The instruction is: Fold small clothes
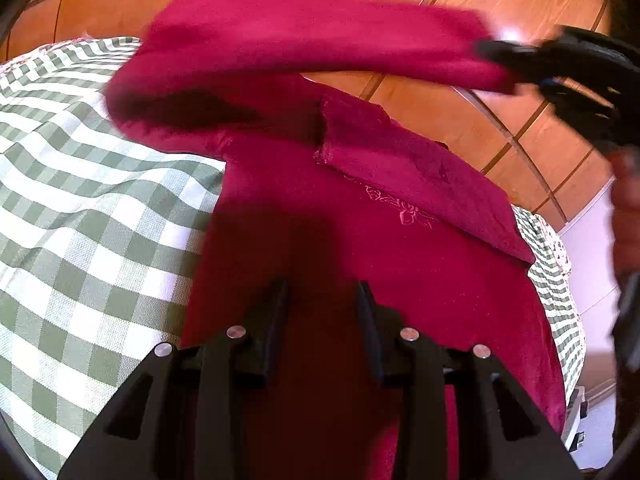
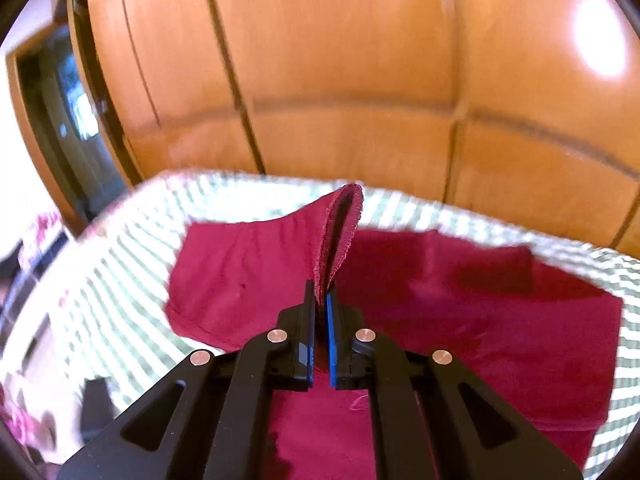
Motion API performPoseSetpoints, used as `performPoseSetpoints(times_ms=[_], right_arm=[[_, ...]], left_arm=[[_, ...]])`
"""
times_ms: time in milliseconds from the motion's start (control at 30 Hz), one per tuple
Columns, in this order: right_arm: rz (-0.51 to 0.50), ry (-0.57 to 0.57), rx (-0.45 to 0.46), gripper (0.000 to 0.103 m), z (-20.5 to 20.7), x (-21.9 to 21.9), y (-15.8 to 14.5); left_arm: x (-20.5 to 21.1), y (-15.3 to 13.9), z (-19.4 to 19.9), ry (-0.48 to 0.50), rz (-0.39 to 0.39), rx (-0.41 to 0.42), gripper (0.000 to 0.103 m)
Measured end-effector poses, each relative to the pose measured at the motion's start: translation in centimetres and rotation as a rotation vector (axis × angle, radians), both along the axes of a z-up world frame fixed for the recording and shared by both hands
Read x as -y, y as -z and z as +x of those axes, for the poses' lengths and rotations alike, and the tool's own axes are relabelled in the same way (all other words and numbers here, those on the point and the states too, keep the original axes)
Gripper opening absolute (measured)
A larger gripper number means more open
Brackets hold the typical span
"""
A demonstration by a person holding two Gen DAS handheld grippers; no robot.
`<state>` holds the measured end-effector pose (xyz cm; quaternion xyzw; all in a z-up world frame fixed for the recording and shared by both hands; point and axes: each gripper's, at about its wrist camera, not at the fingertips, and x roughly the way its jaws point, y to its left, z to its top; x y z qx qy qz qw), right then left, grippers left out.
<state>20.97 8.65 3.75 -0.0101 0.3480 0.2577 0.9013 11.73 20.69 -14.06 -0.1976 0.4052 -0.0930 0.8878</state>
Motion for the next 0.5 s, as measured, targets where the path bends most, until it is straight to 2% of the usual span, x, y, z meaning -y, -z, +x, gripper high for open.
performPoseSetpoints(times_ms=[100, 167, 333, 500], right_arm=[[0.054, 0.073, 0.056, 0.004, -0.8, 4.4, -2.7], [0.052, 0.161, 0.062, 0.004, -0.4, 8.0, -2.6], [0.017, 0.348, -0.038, 0.004, 1.6, 14.9, 1.6], [-0.019, 0.491, -0.18, 0.004, 2.8, 19.8, 7.8]], left_arm=[[0.1, 0.0, 0.0, 0.0, 0.008, 0.0, 0.034], [0.3, 0.0, 0.4, -0.003, 0.014, -0.001, 0.034], [1.1, -0.3, 1.2, -0.006, 0.032, -0.006, 0.034], [1.7, -0.2, 1.7, -0.004, 0.046, -0.022, 0.034]])
